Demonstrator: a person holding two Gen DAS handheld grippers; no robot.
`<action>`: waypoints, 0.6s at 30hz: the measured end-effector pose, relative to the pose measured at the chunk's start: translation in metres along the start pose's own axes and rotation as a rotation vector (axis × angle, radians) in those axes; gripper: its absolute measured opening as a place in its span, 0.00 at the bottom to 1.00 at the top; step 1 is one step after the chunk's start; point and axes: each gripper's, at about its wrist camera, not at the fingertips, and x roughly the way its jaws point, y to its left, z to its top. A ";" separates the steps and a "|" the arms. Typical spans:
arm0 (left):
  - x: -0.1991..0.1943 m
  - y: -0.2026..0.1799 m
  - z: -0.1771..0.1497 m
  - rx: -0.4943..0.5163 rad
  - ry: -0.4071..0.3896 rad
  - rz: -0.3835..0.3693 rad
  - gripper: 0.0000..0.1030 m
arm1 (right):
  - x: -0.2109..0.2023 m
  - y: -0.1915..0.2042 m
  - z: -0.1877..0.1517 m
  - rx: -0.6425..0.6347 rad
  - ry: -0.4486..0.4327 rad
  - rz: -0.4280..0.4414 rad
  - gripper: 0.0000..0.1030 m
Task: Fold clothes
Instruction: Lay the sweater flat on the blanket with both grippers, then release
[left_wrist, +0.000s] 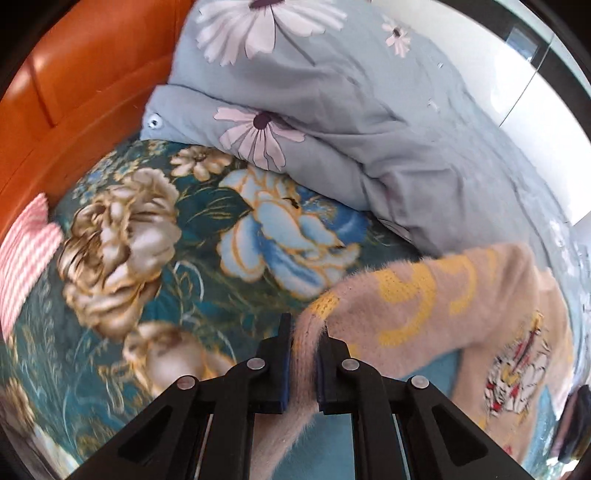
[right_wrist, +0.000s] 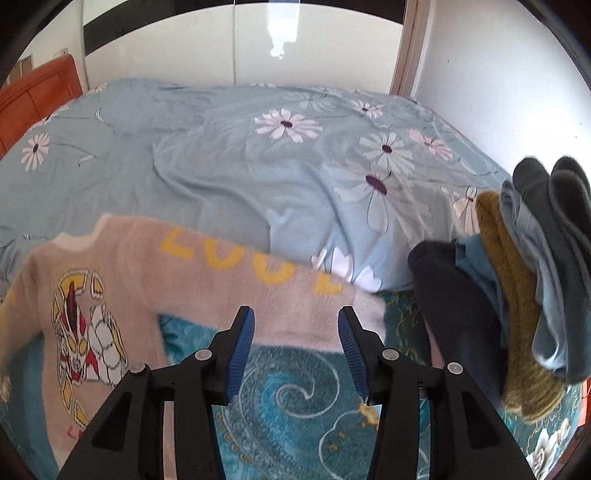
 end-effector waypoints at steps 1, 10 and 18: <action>0.011 0.001 0.006 -0.006 0.022 0.013 0.10 | 0.003 0.002 -0.002 -0.002 0.013 0.000 0.47; 0.037 0.001 0.002 -0.075 0.081 -0.030 0.30 | 0.013 0.023 -0.012 -0.064 0.073 0.023 0.47; -0.012 -0.009 -0.086 -0.151 0.063 -0.273 0.63 | 0.027 0.041 -0.050 -0.062 0.193 0.219 0.55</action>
